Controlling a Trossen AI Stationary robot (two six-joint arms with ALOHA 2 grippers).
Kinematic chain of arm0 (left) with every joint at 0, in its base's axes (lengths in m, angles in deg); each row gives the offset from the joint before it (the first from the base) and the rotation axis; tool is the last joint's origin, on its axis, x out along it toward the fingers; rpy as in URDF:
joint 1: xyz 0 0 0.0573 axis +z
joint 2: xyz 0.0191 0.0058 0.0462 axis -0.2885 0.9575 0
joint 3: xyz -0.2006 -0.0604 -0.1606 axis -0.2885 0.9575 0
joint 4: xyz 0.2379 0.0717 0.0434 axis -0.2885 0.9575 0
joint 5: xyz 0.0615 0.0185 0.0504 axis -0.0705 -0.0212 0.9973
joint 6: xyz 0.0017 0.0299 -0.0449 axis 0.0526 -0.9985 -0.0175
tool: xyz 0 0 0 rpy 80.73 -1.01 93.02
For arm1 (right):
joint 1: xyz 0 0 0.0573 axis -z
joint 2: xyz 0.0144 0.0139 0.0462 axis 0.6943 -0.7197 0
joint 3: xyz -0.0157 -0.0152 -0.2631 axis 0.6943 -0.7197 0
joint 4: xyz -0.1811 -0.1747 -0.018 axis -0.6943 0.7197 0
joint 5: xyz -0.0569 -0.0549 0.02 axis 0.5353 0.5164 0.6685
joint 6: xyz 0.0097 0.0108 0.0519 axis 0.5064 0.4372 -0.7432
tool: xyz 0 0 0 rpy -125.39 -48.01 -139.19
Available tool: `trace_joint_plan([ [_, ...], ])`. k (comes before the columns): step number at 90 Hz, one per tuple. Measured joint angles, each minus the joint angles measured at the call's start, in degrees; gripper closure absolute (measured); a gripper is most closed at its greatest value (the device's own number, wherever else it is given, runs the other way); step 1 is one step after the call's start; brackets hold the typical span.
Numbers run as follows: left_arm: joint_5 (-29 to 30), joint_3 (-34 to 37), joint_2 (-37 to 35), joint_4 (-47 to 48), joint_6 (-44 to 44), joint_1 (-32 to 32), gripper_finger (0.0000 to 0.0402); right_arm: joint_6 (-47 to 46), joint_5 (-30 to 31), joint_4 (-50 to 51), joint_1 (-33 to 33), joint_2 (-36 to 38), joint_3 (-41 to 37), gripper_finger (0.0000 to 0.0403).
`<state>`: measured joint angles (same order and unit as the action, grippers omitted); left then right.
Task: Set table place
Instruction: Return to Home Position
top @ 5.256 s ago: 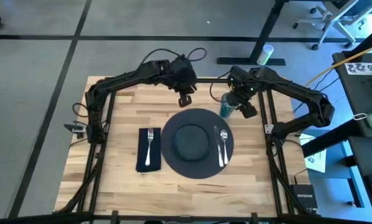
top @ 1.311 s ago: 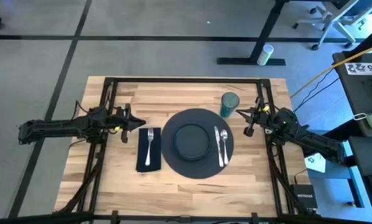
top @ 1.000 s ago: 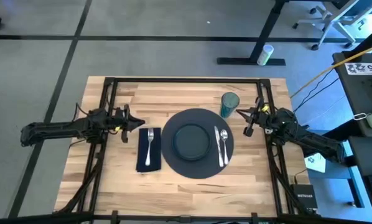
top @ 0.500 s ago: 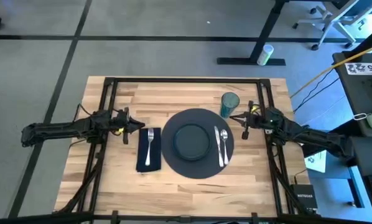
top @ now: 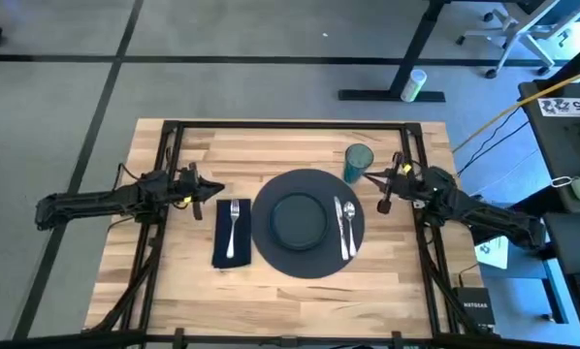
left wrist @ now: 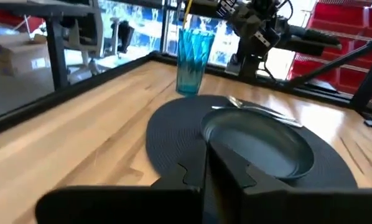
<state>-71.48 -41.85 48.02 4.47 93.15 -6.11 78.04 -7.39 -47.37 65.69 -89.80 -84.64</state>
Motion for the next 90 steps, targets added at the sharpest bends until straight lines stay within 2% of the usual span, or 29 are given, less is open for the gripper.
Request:
trace_joint_plan([
  [8,0.0,0.0,-1.0,0.01,-0.17,0.0,0.0402,0.53,-0.29,4.46,-0.02,4.68,0.0,0.0403],
  [14,-0.01,0.0,-1.51,0.03,-1.02,0.0,0.0402,0.73,1.55,7.61,0.0,4.27,0.0,0.0403],
  [41,0.23,0.0,-2.3,2.17,0.4,0.0,0.0402,1.57,4.9,7.63,0.0,2.37,0.0,0.0403],
  [58,2.59,0.0,-2.34,1.58,1.7,0.01,0.0402,-0.15,4.99,7.69,0.02,2.16,0.0,0.0403],
  [71,3.1,0.0,-2.19,1.81,-2.71,0.07,0.0402,-0.06,4.79,7.63,0.04,2.16,0.0,0.0403],
  [90,3.08,0.0,-2.15,1.81,-2.7,0.07,0.0402,-0.04,4.63,7.62,0.04,2.18,0.0,0.0403],
])
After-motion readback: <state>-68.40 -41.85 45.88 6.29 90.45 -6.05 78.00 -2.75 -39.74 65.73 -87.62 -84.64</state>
